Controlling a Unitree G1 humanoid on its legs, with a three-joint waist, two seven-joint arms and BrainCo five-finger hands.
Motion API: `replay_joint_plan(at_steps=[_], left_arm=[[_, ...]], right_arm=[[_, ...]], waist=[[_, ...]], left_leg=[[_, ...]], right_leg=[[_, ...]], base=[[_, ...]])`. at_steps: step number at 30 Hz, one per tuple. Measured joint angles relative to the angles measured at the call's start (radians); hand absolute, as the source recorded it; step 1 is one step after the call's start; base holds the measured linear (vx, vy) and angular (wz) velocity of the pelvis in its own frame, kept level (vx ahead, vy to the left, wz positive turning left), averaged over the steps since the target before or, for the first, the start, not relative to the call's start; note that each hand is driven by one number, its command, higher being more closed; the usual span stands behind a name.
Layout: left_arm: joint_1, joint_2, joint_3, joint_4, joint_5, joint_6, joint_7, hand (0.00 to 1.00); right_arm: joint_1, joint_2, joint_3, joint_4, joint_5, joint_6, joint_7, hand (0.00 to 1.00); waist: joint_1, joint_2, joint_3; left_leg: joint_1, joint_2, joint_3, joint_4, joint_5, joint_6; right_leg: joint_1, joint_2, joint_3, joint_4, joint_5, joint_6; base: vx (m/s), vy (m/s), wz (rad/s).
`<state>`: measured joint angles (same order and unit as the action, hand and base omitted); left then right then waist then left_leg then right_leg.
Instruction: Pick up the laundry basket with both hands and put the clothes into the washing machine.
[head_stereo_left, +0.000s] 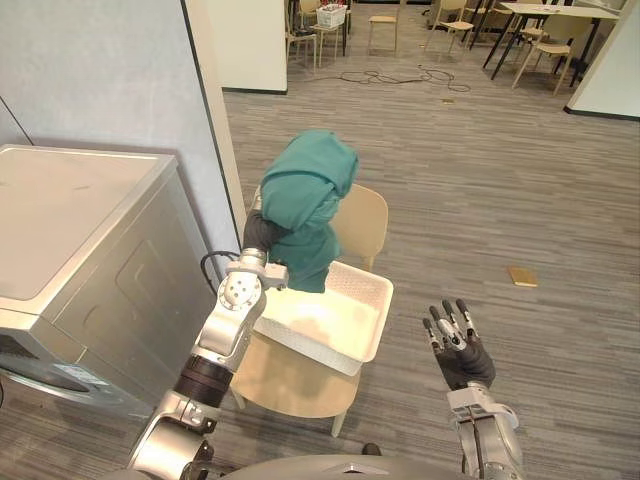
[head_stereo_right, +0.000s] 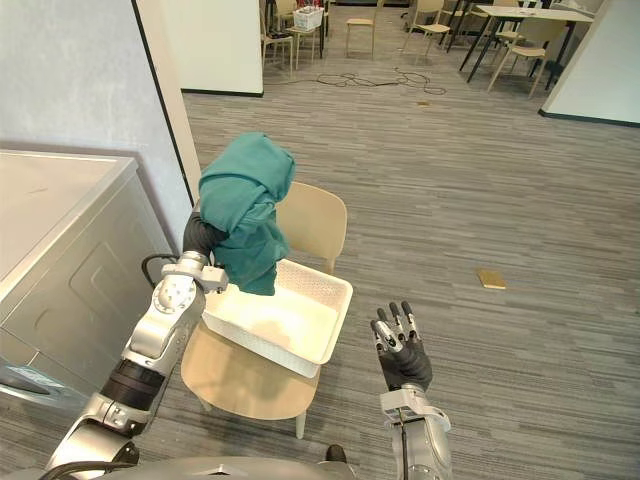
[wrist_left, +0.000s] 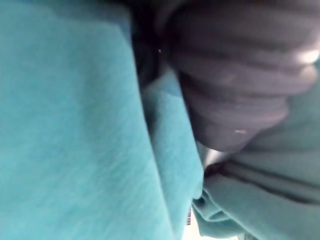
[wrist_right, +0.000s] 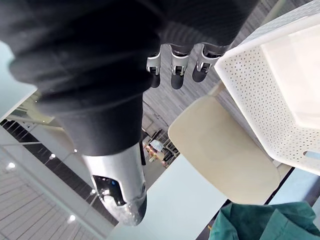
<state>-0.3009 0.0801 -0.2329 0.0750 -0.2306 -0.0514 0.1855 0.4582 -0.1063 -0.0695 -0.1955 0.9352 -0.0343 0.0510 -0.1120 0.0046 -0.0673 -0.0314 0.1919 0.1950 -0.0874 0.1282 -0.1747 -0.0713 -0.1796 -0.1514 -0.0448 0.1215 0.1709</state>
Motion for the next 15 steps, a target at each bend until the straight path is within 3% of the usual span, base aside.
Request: replay_joint_plan(at_steps=[4, 8, 12, 15], left_arm=[[0.106, -0.003, 0.032, -0.061, 0.000, -0.025, -0.018, 1.00], [0.272, -0.001, 0.060, -0.064, -0.002, -0.039, -0.047, 1.00], [0.439, 0.010, 0.084, 0.059, -0.003, -0.049, -0.087, 1.00], [0.533, 0.024, 0.105, 0.127, -0.002, -0.049, -0.109, 1.00]], right_arm=[[-0.022, 0.042, -0.060, 0.199, -0.041, 0.009, 0.003, 0.00], [-0.055, 0.062, -0.104, 0.493, -0.169, 0.012, -0.010, 0.00], [-0.139, 0.083, -0.242, 0.992, -0.329, 0.010, -0.050, 0.00], [-0.170, 0.087, -0.387, 1.258, -0.436, 0.021, -0.071, 0.00]], waist=[[0.002, 0.001, 0.000], [0.011, -0.001, 0.001], [0.044, -0.010, 0.008], [0.062, -0.009, 0.010]], left_leg=[[0.000, 0.000, 0.000, 0.000, -0.001, 0.001], [0.003, 0.000, -0.004, 0.000, -0.002, 0.003], [0.036, -0.001, -0.021, 0.000, -0.023, 0.004], [0.049, -0.002, -0.045, 0.000, -0.028, 0.001]], right_leg=[[0.000, 0.000, 0.000, 0.000, -0.004, 0.000], [0.007, 0.000, -0.001, 0.000, -0.009, 0.000], [0.072, -0.002, -0.035, -0.005, -0.028, -0.001], [0.103, -0.005, -0.060, -0.001, -0.046, 0.000]], base=[[0.00, 0.000, 0.00], [0.01, -0.001, 0.02], [0.00, -0.001, 0.20], [0.02, -0.001, 0.25]])
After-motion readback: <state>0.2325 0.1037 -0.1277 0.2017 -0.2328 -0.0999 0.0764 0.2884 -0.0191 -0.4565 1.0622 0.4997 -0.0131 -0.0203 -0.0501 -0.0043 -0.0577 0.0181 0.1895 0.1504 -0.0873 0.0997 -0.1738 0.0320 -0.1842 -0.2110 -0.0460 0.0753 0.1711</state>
